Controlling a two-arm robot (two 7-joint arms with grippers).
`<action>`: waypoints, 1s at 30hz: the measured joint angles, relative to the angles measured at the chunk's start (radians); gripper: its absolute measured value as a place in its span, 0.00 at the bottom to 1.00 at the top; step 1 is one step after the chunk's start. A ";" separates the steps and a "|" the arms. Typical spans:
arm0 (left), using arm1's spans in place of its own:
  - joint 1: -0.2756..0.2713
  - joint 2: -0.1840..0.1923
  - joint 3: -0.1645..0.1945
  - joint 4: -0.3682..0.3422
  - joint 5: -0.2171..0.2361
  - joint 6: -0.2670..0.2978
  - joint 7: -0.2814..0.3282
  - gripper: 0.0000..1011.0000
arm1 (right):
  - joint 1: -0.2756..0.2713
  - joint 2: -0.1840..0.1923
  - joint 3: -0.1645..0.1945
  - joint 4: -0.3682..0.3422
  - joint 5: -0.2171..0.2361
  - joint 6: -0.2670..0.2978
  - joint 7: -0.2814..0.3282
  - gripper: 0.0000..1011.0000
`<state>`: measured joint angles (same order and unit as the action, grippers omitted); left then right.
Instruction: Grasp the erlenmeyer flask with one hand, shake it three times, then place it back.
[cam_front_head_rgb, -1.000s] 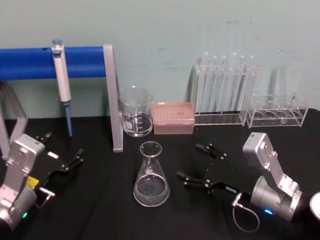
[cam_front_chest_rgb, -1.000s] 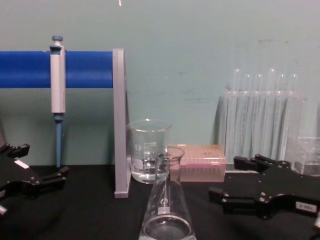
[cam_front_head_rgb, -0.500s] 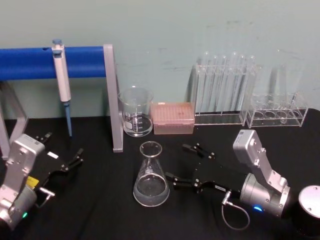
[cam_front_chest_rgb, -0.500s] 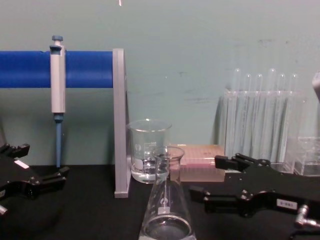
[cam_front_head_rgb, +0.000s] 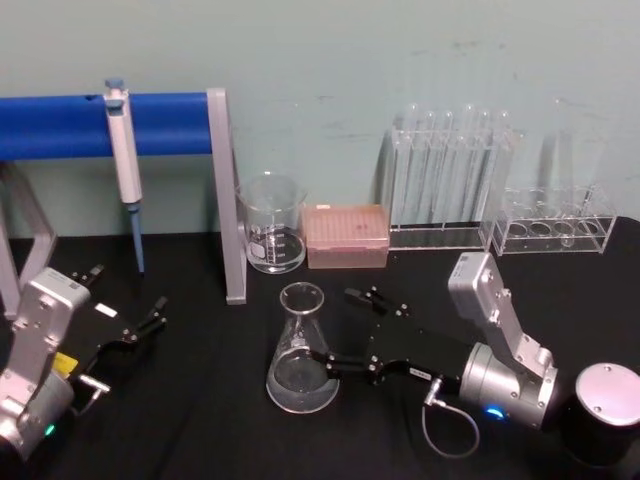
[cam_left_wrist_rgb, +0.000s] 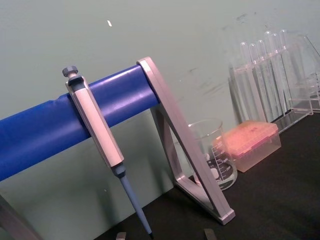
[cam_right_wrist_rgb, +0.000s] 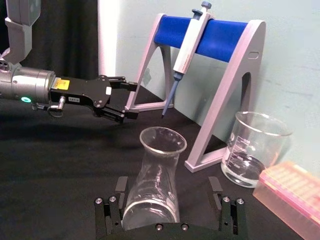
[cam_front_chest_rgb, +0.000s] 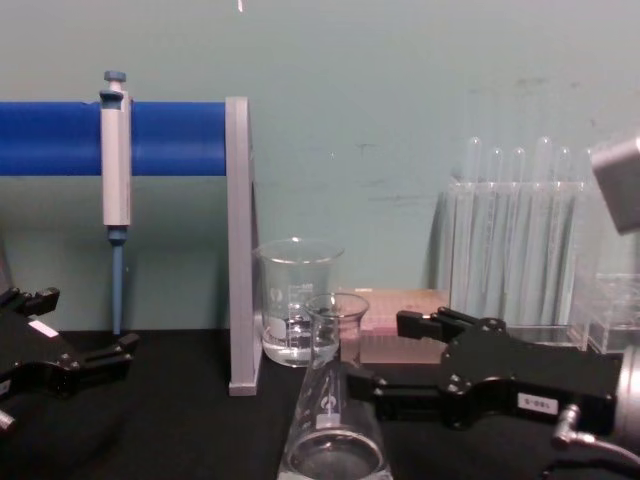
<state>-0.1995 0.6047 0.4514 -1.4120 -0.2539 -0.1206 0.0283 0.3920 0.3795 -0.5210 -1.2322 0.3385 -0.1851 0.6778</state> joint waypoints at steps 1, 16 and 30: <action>0.000 0.000 0.000 0.000 0.000 0.000 0.000 0.99 | 0.002 -0.002 -0.001 0.003 0.002 0.001 0.001 0.99; 0.000 0.000 0.000 0.000 0.000 0.000 0.000 0.99 | 0.040 -0.043 -0.022 0.059 0.034 0.009 0.017 0.99; 0.000 0.000 0.000 0.000 0.000 0.000 0.000 0.99 | 0.073 -0.082 -0.042 0.111 0.046 0.007 0.025 0.99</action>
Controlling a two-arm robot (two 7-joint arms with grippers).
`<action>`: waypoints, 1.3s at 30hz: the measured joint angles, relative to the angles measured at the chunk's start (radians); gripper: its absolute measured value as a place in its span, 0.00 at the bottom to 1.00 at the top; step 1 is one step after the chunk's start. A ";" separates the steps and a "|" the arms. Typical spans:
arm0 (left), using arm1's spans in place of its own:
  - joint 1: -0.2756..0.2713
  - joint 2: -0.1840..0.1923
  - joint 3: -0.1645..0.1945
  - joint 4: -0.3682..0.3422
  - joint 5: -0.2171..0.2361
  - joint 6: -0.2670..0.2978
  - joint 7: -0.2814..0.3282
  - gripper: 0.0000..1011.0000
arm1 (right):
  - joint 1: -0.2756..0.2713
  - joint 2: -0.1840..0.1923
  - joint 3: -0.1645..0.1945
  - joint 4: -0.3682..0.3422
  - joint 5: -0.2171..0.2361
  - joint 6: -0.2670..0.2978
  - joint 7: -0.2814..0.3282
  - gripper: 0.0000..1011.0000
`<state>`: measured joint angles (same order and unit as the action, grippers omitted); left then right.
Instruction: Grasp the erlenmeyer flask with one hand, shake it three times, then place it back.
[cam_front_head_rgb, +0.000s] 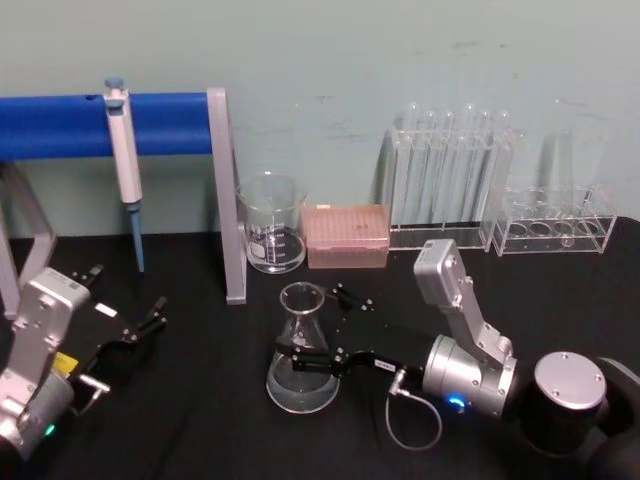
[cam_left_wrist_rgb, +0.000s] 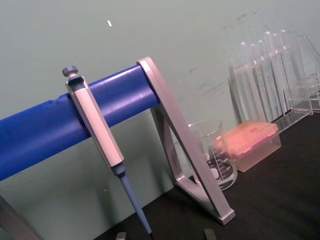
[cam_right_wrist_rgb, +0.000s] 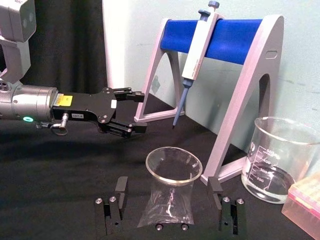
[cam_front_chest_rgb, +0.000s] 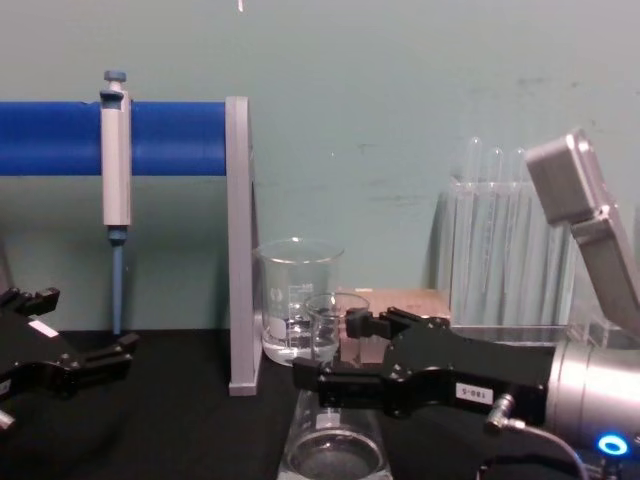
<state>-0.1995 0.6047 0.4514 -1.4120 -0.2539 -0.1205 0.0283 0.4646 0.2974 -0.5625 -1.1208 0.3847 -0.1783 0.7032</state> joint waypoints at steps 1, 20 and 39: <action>0.000 0.000 0.000 0.000 0.000 0.000 0.000 0.99 | 0.001 -0.002 -0.001 0.002 0.000 0.000 0.000 0.99; 0.000 0.000 0.000 0.000 0.000 0.000 0.000 0.99 | 0.027 -0.032 -0.009 0.054 -0.005 0.002 -0.012 0.99; 0.000 0.000 0.000 0.000 0.000 0.000 0.000 0.99 | 0.031 -0.040 -0.009 0.063 -0.012 -0.001 -0.017 0.99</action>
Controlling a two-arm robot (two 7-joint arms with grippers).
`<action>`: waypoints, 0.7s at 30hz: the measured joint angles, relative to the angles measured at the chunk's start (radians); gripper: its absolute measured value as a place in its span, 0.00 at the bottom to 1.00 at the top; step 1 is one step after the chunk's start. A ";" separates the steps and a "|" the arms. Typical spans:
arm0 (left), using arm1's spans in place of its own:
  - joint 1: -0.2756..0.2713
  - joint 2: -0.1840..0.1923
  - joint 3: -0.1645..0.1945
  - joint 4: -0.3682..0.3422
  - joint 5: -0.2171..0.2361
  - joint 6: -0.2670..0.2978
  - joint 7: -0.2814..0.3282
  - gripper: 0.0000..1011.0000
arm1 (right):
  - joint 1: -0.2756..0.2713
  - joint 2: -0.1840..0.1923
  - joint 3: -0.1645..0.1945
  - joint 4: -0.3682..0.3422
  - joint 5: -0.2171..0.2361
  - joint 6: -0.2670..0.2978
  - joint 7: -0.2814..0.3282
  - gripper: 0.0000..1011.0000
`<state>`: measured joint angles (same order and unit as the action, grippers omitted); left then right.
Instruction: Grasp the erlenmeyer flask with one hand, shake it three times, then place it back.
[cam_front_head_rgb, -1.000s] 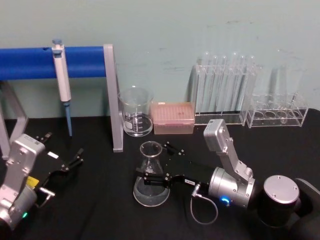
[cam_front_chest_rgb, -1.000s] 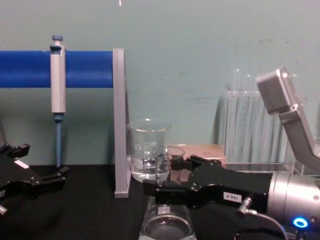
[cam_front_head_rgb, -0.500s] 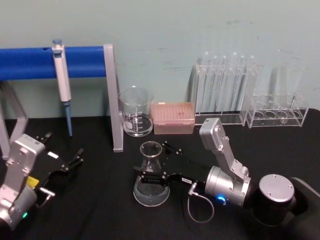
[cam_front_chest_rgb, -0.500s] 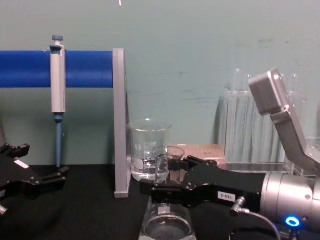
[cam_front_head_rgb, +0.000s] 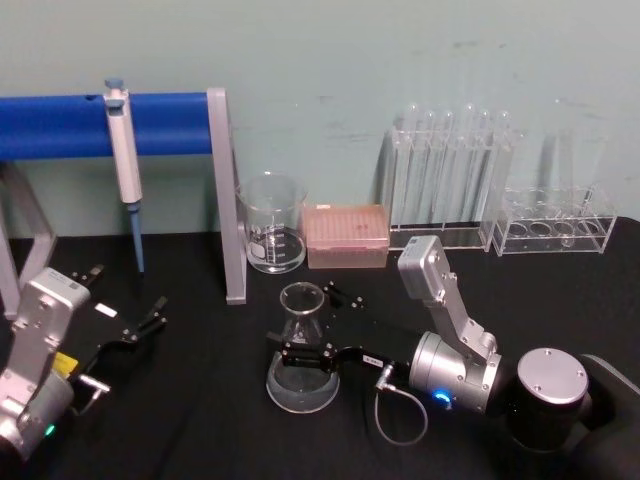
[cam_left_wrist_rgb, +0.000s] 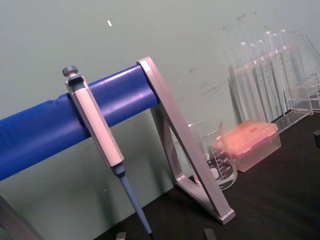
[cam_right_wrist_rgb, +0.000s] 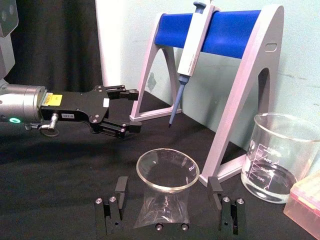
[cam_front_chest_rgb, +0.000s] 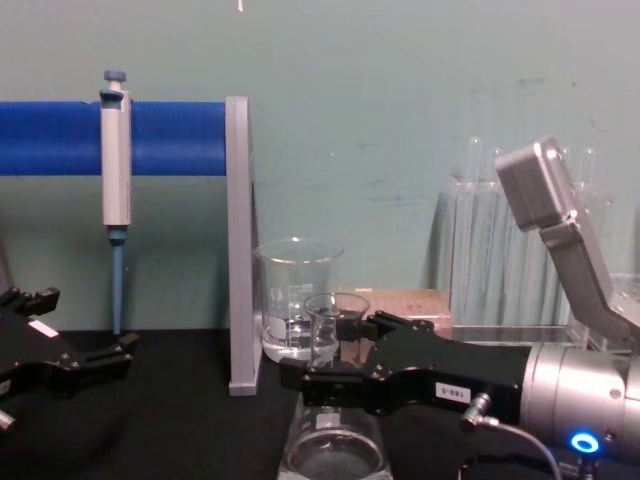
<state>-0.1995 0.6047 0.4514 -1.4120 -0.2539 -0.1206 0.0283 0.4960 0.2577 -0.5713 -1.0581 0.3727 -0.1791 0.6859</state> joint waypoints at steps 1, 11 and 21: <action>0.000 0.000 0.000 0.000 0.000 0.000 0.000 0.99 | 0.000 0.000 0.000 0.000 0.000 0.000 0.000 0.99; 0.000 0.000 0.000 0.000 0.000 0.000 0.000 0.99 | 0.000 0.001 0.000 0.000 0.001 0.000 0.000 0.87; 0.000 0.000 0.000 0.000 0.000 0.000 0.000 0.99 | -0.001 0.001 0.000 -0.001 0.001 0.000 0.001 0.58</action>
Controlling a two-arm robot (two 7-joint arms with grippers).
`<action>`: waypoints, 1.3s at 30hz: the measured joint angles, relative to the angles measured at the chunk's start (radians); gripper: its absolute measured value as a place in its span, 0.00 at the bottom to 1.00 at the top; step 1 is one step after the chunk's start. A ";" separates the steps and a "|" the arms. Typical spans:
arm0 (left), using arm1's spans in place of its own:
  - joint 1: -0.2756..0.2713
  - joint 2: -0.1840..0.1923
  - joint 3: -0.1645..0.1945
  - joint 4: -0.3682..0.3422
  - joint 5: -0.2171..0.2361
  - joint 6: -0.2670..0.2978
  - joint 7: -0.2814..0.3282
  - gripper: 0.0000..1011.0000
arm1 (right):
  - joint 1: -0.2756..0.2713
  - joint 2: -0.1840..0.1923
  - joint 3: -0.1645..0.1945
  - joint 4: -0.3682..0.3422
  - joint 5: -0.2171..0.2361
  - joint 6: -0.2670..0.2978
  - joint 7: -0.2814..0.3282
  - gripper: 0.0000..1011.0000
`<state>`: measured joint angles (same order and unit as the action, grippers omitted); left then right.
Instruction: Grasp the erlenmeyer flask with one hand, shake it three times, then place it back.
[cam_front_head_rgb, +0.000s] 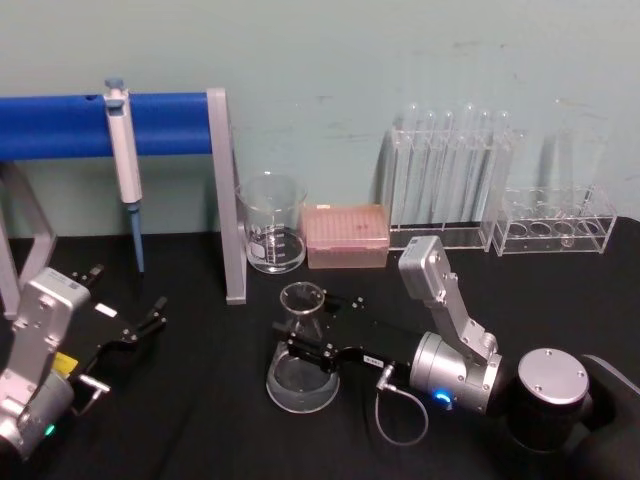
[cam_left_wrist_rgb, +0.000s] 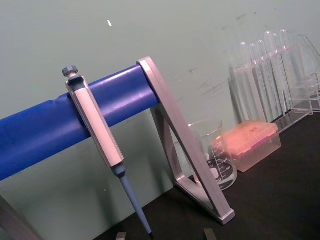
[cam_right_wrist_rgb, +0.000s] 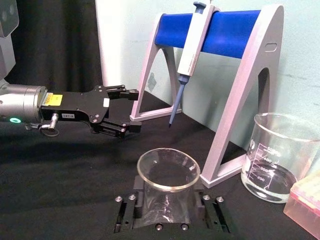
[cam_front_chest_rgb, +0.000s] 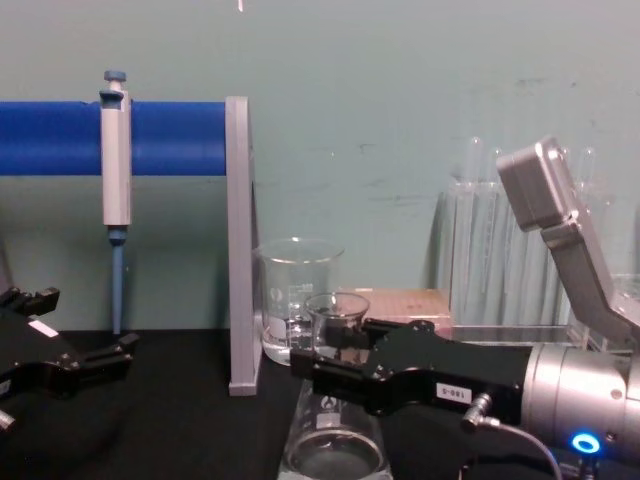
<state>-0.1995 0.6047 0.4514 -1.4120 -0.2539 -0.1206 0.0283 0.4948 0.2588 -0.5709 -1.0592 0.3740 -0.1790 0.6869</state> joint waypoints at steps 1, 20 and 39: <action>0.000 0.000 0.000 0.000 0.000 0.000 0.000 0.99 | 0.000 0.000 0.000 0.000 0.000 0.000 0.000 0.56; 0.000 0.000 0.000 0.000 0.000 0.000 0.000 0.99 | 0.000 0.000 0.000 0.000 0.001 0.000 0.000 0.45; 0.000 0.000 0.000 0.000 0.000 0.000 0.000 0.99 | -0.022 -0.004 0.033 -0.069 0.049 0.007 -0.014 0.45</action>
<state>-0.1996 0.6047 0.4514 -1.4120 -0.2539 -0.1205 0.0283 0.4729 0.2544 -0.5375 -1.1278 0.4228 -0.1724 0.6724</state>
